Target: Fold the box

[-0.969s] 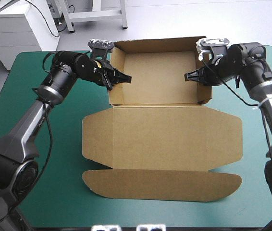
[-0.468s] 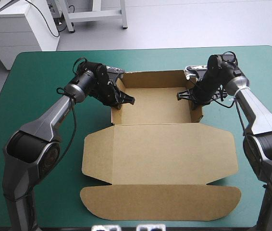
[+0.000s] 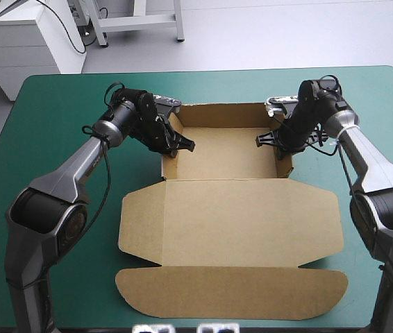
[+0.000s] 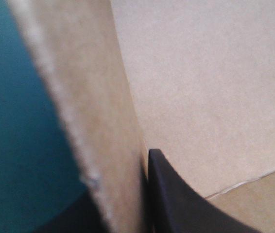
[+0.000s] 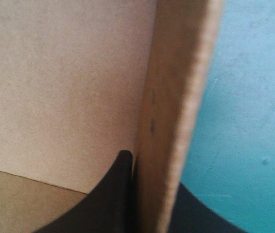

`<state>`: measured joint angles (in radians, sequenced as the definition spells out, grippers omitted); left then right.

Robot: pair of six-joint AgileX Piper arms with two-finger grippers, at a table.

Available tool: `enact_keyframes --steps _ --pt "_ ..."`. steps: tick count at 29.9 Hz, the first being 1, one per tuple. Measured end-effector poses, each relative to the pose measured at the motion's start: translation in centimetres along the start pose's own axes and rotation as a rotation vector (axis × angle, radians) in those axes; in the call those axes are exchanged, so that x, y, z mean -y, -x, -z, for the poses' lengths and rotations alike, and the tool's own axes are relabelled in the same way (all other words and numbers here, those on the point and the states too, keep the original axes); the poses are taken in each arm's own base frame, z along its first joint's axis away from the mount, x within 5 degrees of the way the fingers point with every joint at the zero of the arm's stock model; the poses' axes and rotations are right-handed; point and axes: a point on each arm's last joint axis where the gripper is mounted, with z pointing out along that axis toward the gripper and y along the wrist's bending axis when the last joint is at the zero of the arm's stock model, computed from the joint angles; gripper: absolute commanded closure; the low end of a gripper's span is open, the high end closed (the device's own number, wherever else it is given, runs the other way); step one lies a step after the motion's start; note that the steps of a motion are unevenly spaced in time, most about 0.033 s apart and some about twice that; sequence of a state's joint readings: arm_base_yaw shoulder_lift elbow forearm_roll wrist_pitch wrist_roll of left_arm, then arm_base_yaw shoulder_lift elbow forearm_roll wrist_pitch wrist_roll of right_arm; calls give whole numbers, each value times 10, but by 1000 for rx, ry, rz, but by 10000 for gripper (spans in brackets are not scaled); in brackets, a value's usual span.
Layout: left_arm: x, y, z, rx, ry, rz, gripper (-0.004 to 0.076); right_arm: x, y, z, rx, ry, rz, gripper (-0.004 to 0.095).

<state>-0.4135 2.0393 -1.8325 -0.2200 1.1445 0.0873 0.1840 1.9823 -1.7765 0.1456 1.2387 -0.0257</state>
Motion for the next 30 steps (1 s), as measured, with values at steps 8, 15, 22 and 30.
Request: enact_keyframes --steps 8,15,22,30 --pt "10 4 8 -18 -59 -94 168 -1 1 0 7 3 46 125" --pt "7 21 42 96 -56 -104 171 -2 0 8 25 0 41 130" --pt "9 16 98 208 30 -144 286 -7 -10 57 138 -15 61 145" --pt "25 -9 182 384 74 -224 552 -14 -29 113 277 -14 79 145"
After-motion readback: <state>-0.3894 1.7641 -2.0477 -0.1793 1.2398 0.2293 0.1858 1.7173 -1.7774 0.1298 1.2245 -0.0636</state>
